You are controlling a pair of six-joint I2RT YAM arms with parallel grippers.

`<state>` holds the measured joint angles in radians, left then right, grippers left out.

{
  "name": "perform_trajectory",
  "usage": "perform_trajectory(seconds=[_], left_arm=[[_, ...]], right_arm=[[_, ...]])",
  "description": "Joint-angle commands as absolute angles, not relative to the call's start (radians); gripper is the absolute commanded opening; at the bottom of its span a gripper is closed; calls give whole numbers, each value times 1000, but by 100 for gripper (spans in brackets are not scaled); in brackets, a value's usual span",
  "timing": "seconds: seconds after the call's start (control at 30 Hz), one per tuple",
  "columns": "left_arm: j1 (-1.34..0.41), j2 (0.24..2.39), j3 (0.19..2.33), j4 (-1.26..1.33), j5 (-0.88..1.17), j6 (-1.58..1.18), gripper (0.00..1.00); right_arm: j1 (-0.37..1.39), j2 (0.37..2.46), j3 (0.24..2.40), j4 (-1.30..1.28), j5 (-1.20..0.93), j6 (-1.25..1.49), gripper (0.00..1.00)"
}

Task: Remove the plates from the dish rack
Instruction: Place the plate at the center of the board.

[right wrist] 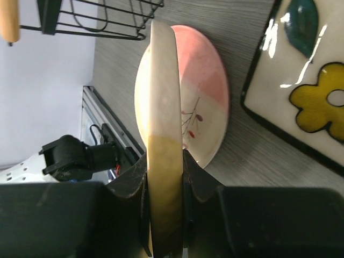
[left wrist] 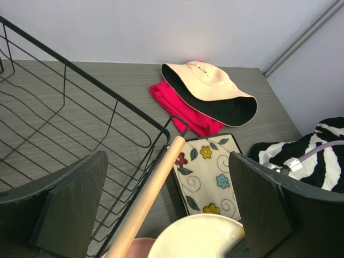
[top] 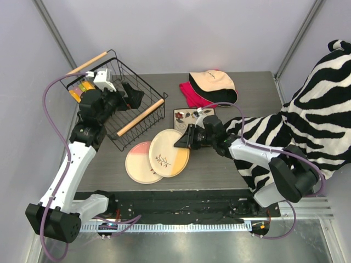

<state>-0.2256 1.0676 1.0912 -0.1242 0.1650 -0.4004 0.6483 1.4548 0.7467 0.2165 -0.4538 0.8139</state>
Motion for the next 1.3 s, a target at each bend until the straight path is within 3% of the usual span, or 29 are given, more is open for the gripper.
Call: perform_trajectory(seconds=[0.0,0.5,0.63,0.9,1.27], left_arm=[[-219,1063,1088,-86,167,-397,100],[-221,1052,1077,-71,175,-403,100],[-221,1048,1077,-69,172,-400,100],[-221,1048,1074,-69,178,-403,100],[-219,1048,1066,-58,183,-417,100]], right_arm=[[658,1468,781,434,-469,858,1],[696,1618,822,400,-394,827,1],[707,1643,827,396,-376,825,8],[719,1681,844,347,-379,787,36],[747,1692,870,252,-357,739,52]])
